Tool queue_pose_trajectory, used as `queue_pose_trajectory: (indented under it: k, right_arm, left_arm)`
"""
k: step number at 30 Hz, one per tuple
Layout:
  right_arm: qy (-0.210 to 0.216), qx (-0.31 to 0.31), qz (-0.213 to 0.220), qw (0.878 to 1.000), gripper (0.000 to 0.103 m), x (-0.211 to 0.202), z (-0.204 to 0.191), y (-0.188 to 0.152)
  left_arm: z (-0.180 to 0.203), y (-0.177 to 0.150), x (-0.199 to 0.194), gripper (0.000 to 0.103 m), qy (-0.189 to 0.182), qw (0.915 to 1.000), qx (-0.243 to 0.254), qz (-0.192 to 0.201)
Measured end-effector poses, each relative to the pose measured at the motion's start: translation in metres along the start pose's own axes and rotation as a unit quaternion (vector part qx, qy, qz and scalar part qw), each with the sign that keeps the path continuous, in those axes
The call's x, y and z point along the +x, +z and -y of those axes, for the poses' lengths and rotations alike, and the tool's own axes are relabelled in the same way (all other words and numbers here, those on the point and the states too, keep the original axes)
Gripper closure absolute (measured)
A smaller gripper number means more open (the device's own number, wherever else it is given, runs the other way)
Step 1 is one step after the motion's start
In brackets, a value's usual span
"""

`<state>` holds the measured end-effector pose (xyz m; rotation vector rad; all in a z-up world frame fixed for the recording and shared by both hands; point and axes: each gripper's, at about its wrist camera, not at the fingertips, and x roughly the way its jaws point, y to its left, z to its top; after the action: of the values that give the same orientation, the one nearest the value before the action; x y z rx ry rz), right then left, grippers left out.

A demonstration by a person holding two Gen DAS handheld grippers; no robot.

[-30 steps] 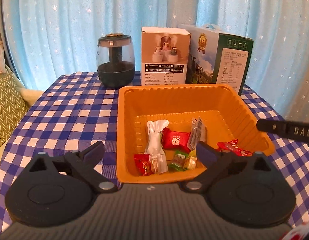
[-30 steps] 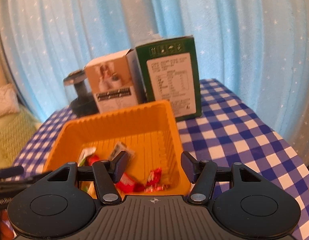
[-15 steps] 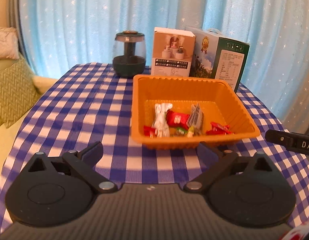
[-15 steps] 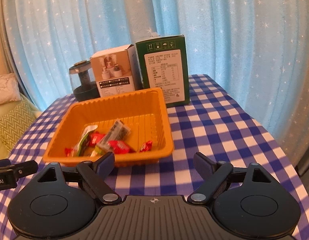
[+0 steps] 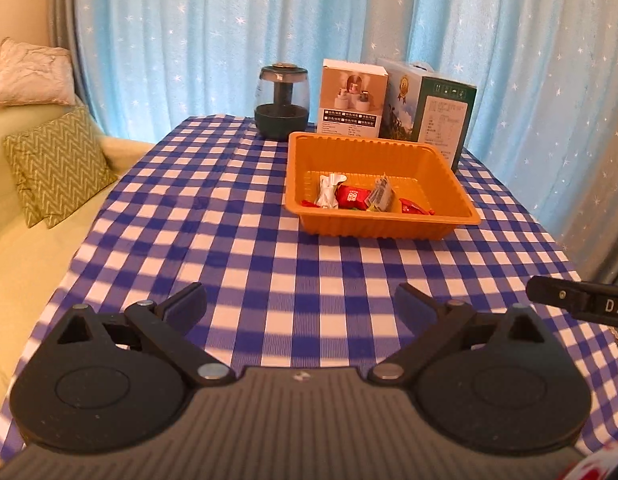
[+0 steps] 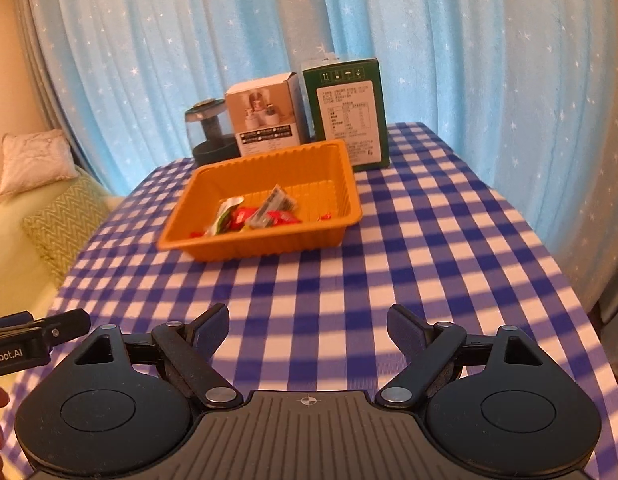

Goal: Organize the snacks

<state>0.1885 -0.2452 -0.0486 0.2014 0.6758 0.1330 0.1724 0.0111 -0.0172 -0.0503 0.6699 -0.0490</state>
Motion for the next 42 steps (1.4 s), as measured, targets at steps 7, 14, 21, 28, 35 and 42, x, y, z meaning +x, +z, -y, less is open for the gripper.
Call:
queue_pose_trajectory:
  k: [7,14,21,28,35,42]
  right_arm:
    - [-0.013,-0.002,-0.009,1.000,0.017,-0.056,-0.008,-0.020]
    - [-0.023,-0.025,-0.028,0.999,0.017,-0.095,-0.022,-0.047]
    - [-0.017,-0.015,-0.029,0.999,0.017,-0.132,-0.029,-0.060]
    - [-0.018,-0.020,-0.035,0.999,0.017,-0.149,-0.038,-0.071]
    - [-0.019,-0.028,-0.030,0.999,0.017,-0.159,-0.044,-0.076]
    - [-0.019,-0.028,-0.022,0.999,0.017,-0.162,-0.042,-0.074]
  left_arm:
    - [0.007,-0.019,-0.059,0.003,0.009,0.9998,0.014,0.008]
    - [0.011,-0.036,-0.099,0.002,0.017,0.9998,0.006,-0.001]
    - [0.017,-0.051,-0.130,0.001,0.015,0.9998,0.016,-0.003]
    - [0.019,-0.057,-0.144,0.001,0.010,0.9998,0.018,-0.002]
    - [0.024,-0.060,-0.151,0.001,0.004,0.9996,0.028,-0.001]
    - [0.025,-0.059,-0.154,0.001,0.001,0.9995,0.033,0.004]
